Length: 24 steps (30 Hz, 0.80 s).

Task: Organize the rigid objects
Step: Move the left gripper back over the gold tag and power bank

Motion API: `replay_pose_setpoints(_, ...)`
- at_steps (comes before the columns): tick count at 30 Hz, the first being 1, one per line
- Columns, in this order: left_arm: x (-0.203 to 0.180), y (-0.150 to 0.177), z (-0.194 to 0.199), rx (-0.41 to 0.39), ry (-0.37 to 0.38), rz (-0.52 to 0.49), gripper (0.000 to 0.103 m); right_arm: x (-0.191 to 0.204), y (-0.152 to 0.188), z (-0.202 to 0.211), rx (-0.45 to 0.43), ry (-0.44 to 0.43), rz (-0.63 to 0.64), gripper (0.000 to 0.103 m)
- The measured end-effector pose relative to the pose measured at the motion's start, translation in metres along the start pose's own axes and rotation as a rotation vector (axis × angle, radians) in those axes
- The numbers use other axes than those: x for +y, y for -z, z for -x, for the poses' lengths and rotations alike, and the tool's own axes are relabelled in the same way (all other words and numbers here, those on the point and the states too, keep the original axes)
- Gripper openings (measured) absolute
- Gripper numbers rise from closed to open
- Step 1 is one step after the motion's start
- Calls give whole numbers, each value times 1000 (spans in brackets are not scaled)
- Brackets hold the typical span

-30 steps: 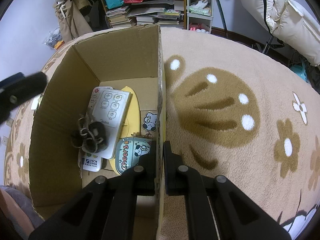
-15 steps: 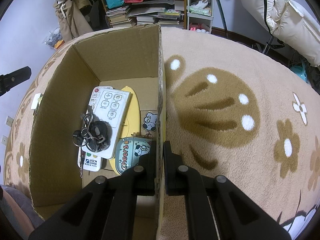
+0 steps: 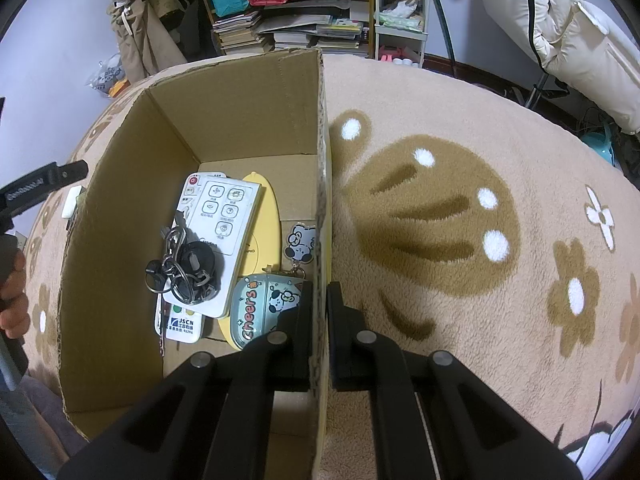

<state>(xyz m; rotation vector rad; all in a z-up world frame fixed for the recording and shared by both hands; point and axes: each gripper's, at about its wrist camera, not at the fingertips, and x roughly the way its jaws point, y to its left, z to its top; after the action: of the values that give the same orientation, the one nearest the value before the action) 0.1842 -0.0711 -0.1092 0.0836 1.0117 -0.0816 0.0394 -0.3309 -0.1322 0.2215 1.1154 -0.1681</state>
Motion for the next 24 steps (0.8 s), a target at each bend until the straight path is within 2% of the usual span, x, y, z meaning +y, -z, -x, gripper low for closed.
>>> replay_pose_setpoints(2,3,1,-8,3,-26,17,101,0,0,0,0,-1,0,7)
replay_pose_setpoints(7,11,5,-30,62,-23,72,100,0,0,0,0,0,0,7)
replay_pose_setpoints(8,12,6,-34,71,-22,81,98,0,0,0,0,0,0,7)
replay_pose_setpoints(10,12,8,-40,95,-19,85,87,0,0,0,0,-1,0,7)
replay_pose_setpoints(16,12,10,-47,139,-21,97,87,0,0,0,0,-1,0,7)
replay_pose_setpoints(18,13,10,-50,158,-15,106,83,0,0,0,0,-1,-2,7)
replay_pose_setpoints(24,21,14,-61,192,-58,135,82,0,0,0,0,-1,0,7)
